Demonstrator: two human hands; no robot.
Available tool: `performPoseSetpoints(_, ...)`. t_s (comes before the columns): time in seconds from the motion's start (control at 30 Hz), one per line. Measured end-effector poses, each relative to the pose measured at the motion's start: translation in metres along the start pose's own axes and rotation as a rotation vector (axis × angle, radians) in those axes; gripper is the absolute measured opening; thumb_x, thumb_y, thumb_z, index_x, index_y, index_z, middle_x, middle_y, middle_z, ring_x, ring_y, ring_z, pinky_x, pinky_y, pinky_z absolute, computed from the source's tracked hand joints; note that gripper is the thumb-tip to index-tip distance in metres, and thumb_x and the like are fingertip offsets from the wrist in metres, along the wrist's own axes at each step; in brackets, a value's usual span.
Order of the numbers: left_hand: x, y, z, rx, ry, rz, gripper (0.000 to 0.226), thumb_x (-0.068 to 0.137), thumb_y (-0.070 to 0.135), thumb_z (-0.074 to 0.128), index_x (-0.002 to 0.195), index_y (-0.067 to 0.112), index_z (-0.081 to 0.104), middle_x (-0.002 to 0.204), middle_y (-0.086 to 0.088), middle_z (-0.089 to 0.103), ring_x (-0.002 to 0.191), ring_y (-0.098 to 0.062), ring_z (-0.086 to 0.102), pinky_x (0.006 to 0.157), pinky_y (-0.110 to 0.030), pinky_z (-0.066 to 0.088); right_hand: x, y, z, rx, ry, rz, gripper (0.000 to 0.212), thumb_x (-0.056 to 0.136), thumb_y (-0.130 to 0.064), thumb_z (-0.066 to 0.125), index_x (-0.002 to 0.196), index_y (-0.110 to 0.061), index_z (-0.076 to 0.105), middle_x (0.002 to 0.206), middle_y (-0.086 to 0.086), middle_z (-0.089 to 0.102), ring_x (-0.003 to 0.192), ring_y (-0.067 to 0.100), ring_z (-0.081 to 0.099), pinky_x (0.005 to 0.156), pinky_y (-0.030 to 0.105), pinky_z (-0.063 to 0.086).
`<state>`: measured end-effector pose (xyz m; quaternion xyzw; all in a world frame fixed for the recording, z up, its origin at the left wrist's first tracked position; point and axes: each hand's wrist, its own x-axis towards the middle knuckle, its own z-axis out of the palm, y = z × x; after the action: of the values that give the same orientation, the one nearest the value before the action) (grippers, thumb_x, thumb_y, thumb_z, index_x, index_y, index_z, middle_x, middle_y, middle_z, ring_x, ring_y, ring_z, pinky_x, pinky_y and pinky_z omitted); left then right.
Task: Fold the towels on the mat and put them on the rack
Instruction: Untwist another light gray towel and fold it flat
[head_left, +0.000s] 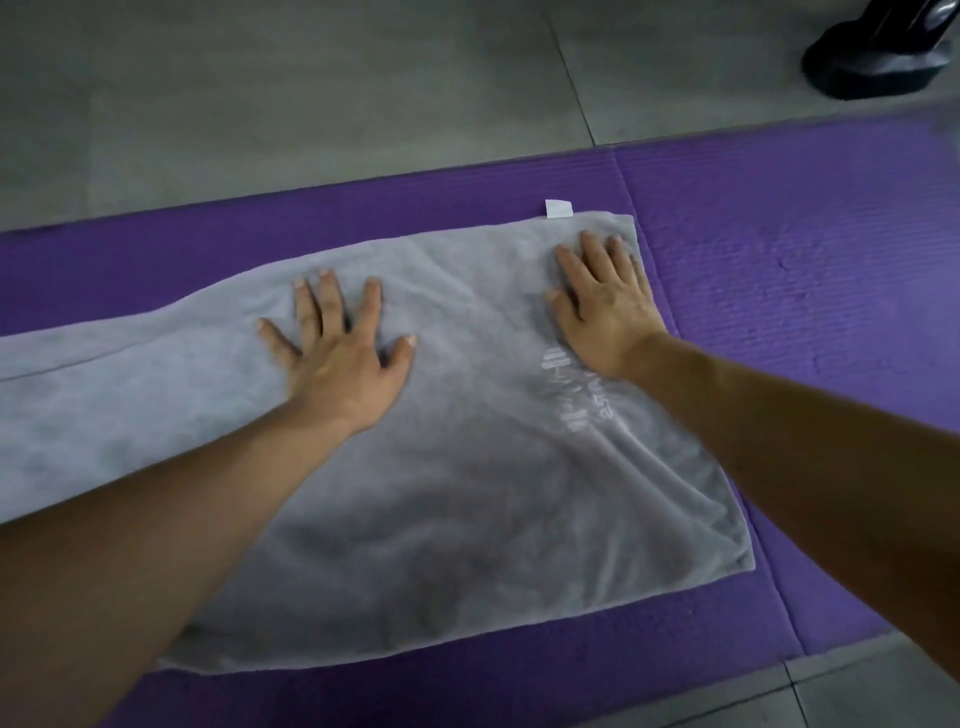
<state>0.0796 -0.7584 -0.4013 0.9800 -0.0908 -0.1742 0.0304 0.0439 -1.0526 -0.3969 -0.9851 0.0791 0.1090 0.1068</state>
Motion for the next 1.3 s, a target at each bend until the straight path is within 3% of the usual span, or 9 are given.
performPoseSetpoints(0.27, 0.004, -0.005, -0.004, -0.026, -0.055, 0.089, 0.08, 0.095, 0.072, 0.022, 0.158, 0.038, -0.013, 0.164, -0.007, -0.032, 0.149, -0.031, -0.033, 0.115, -0.07, -0.012, 0.004, 0.015, -0.004, -0.104, -0.073, -0.001, 0.077, 0.097, -0.068, 0.019, 0.162, -0.029, 0.005, 0.169, 0.001, -0.008, 0.155, 0.028, -0.014, 0.126, 0.043, -0.007)
performPoseSetpoints(0.37, -0.005, -0.027, -0.016, -0.124, -0.058, 0.2, 0.078, 0.099, 0.062, 0.034, 0.161, 0.029, 0.001, 0.169, -0.004, -0.017, 0.154, -0.024, -0.02, 0.12, -0.064, -0.007, -0.003, -0.021, -0.008, -0.048, 0.025, 0.055, 0.069, 0.097, -0.06, 0.031, 0.151, -0.017, 0.033, 0.164, 0.01, 0.024, 0.153, 0.033, 0.012, 0.124, 0.052, 0.007)
performPoseSetpoints(0.53, -0.04, -0.114, -0.05, -0.062, -0.101, 0.436, 0.07, 0.1, 0.05, 0.046, 0.158, 0.02, 0.021, 0.167, -0.004, 0.015, 0.153, -0.021, 0.016, 0.124, -0.042, 0.017, -0.049, -0.155, 0.009, 0.027, 0.073, -0.454, 0.051, 0.086, -0.044, 0.045, 0.12, -0.011, 0.065, 0.124, 0.009, 0.064, 0.117, 0.034, 0.057, 0.096, 0.045, 0.042)
performPoseSetpoints(0.67, -0.077, -0.211, -0.074, -0.179, -0.068, 0.178, 0.052, 0.096, 0.044, 0.053, 0.143, 0.022, 0.046, 0.147, -0.001, 0.046, 0.134, -0.023, 0.046, 0.111, -0.038, 0.037, -0.054, -0.266, 0.029, 0.059, -0.099, -0.657, 0.046, 0.086, -0.041, 0.045, 0.118, -0.016, 0.067, 0.113, 0.002, 0.068, 0.106, 0.028, 0.063, 0.093, 0.037, 0.035)
performPoseSetpoints(0.77, -0.115, -0.295, -0.076, -0.329, 0.0, -0.128, 0.044, 0.086, 0.046, 0.05, 0.12, 0.019, 0.061, 0.124, -0.005, 0.057, 0.116, -0.03, 0.058, 0.1, -0.044, 0.047, -0.041, -0.35, 0.037, 0.096, -0.231, -0.701, 0.048, 0.091, -0.039, 0.045, 0.13, -0.017, 0.061, 0.127, 0.001, 0.063, 0.119, 0.027, 0.056, 0.1, 0.04, 0.039)
performPoseSetpoints(0.9, -0.183, -0.383, -0.06, -0.376, 0.064, -0.524, 0.034, 0.092, 0.028, 0.064, 0.124, 0.017, 0.06, 0.129, -0.01, 0.054, 0.114, -0.035, 0.056, 0.096, -0.043, 0.047, -0.012, -0.455, 0.052, 0.192, -0.268, -0.674, 0.041, 0.098, -0.03, 0.055, 0.136, -0.015, 0.056, 0.135, 0.004, 0.058, 0.124, 0.026, 0.052, 0.105, 0.037, 0.041)
performPoseSetpoints(1.03, -0.243, -0.43, -0.033, -0.358, 0.001, -0.832, 0.04, 0.09, 0.032, 0.061, 0.127, 0.018, 0.054, 0.131, -0.014, 0.049, 0.12, -0.04, 0.048, 0.094, -0.05, 0.046, 0.018, -0.546, 0.075, 0.235, -0.208, -0.647, 0.039, 0.098, -0.024, 0.055, 0.135, -0.011, 0.058, 0.134, 0.009, 0.06, 0.123, 0.029, 0.054, 0.104, 0.037, 0.043)
performPoseSetpoints(1.13, -0.279, -0.448, -0.016, -0.357, -0.11, -0.927, 0.052, 0.091, 0.045, 0.06, 0.133, 0.019, 0.047, 0.133, -0.013, 0.047, 0.123, -0.037, 0.046, 0.094, -0.053, 0.048, 0.034, -0.603, 0.09, 0.222, -0.159, -0.647, 0.038, 0.098, -0.022, 0.053, 0.133, -0.009, 0.06, 0.131, 0.013, 0.059, 0.123, 0.034, 0.051, 0.104, 0.037, 0.041)
performPoseSetpoints(1.3, -0.313, -0.459, 0.006, -0.527, -0.059, -1.037, 0.047, 0.093, 0.047, 0.06, 0.127, 0.019, 0.047, 0.12, -0.011, 0.056, 0.107, -0.032, 0.057, 0.082, -0.045, 0.049, 0.059, -0.676, 0.094, 0.246, -0.125, -0.631, 0.037, 0.095, -0.034, 0.06, 0.126, -0.013, 0.064, 0.125, 0.012, 0.062, 0.119, 0.032, 0.055, 0.096, 0.037, 0.046)
